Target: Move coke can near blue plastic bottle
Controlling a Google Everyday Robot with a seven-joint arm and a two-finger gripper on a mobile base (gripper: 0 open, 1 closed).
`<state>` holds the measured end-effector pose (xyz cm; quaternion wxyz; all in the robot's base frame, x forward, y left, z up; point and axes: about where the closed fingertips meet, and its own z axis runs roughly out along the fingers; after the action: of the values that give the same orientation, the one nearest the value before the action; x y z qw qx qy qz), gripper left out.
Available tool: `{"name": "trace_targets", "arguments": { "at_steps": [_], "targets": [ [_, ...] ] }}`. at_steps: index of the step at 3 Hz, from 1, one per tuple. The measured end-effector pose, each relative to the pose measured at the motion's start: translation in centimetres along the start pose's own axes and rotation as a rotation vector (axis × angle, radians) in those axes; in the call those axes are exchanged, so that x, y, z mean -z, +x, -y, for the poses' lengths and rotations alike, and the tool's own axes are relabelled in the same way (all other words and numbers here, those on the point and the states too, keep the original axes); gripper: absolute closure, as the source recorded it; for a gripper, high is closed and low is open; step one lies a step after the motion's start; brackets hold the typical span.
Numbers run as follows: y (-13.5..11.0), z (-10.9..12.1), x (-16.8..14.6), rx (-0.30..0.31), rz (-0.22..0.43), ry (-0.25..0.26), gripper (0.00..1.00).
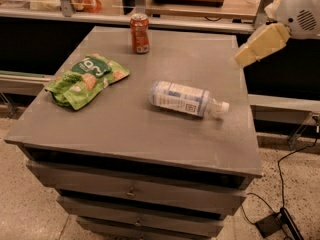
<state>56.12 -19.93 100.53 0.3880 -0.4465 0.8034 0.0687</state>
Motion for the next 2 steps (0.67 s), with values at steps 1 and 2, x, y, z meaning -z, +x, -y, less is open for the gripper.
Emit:
{"name": "trace_targets", "arguments": {
  "at_steps": [1, 2],
  "targets": [
    [-1.5, 3.1, -3.6, -0.191, 0.095, 0.087, 0.00],
    [-2.5, 4.5, -5.6, -0.306, 0.142, 0.111, 0.00]
  ]
}}
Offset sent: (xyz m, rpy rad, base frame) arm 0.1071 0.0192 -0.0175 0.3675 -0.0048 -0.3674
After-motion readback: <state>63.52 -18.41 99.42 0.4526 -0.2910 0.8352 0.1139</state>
